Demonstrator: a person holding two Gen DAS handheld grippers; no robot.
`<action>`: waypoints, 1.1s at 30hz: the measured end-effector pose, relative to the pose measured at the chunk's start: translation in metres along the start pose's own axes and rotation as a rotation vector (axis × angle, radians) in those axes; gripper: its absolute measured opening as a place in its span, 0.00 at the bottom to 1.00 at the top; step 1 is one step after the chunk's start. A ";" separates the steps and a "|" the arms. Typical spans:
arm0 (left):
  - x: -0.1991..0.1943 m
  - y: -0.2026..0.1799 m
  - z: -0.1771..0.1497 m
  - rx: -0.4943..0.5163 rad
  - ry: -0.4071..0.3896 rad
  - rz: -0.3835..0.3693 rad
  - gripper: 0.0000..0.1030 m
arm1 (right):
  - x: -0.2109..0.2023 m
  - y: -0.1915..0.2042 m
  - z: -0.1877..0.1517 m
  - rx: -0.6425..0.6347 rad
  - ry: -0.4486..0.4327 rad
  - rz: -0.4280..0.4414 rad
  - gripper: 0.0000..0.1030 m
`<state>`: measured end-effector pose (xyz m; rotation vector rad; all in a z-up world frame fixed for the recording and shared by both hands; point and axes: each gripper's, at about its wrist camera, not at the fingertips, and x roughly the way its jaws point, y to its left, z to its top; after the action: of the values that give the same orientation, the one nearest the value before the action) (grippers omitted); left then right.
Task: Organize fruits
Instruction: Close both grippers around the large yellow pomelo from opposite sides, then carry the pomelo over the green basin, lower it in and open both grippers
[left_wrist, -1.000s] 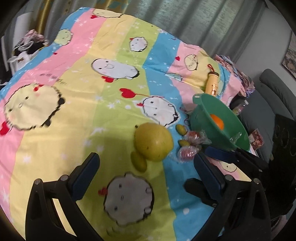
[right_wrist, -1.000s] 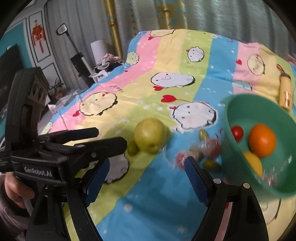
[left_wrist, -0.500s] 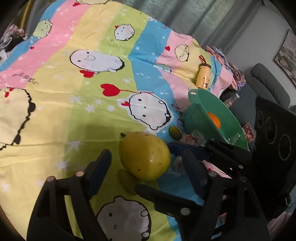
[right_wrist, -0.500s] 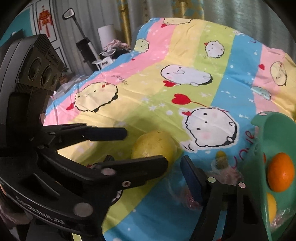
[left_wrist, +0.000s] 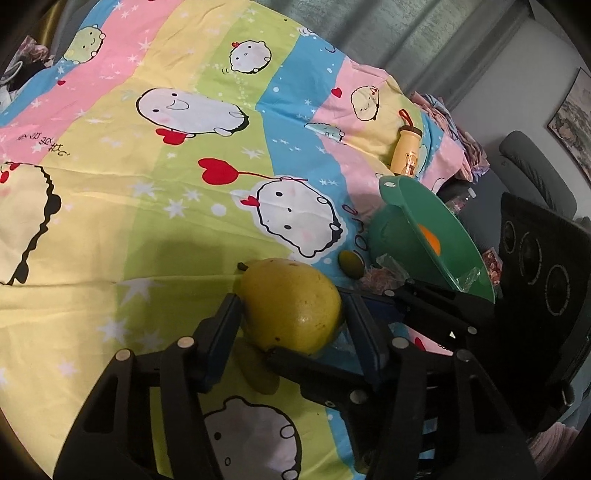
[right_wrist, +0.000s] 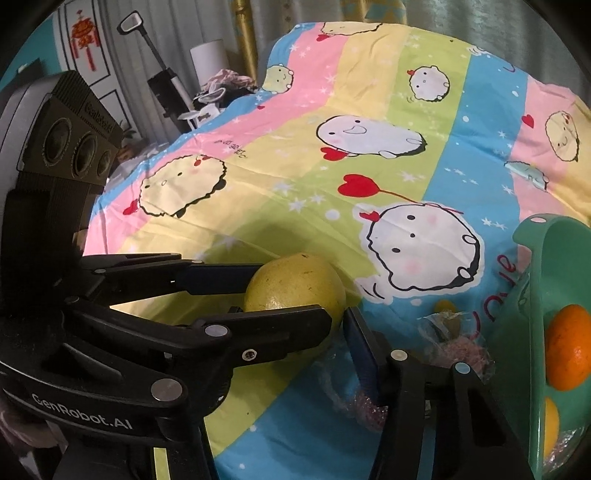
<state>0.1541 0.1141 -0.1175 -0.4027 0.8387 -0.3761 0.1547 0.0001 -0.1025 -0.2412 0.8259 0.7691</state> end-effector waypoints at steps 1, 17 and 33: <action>-0.002 -0.001 0.000 0.000 -0.005 0.000 0.56 | -0.002 0.000 -0.001 0.003 -0.011 0.003 0.56; -0.060 -0.053 0.006 0.098 -0.121 0.011 0.56 | -0.073 0.024 0.001 -0.027 -0.192 -0.020 0.56; -0.040 -0.141 0.005 0.246 -0.080 -0.021 0.56 | -0.137 -0.025 -0.036 0.111 -0.285 -0.062 0.56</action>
<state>0.1108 0.0123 -0.0213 -0.1960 0.7011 -0.4735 0.0923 -0.1057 -0.0273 -0.0552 0.5858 0.6783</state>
